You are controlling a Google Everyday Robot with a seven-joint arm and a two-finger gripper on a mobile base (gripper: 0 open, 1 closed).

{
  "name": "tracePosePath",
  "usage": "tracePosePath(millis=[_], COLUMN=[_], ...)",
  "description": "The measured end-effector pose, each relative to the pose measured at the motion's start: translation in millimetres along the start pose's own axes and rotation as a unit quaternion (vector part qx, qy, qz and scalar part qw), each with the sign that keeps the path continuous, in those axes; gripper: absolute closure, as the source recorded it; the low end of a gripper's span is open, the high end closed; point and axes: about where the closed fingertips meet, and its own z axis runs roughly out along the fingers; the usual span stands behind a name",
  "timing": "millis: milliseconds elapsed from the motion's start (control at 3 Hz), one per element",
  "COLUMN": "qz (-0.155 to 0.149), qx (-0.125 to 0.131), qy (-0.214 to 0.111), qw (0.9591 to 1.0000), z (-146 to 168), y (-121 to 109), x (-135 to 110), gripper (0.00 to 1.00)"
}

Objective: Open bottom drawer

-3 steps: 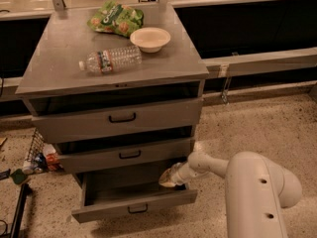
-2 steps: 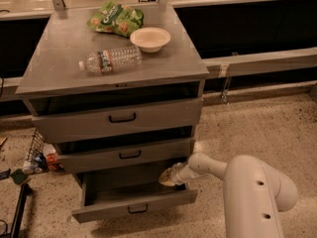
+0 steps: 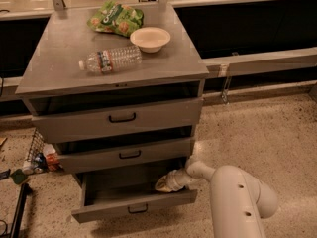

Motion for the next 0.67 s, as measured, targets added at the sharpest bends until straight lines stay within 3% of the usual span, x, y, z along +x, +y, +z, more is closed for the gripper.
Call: tracePosePath(millis=[333,667], qz=[-0.003,-0.003], qx=[-0.031,-0.032], qy=[0.004,0.004], qw=[0.9995,0.9995], z=[5.9,6.2], y=[16.9,17.7], x=[1.9,1.9], gripper=[1.0,1.0])
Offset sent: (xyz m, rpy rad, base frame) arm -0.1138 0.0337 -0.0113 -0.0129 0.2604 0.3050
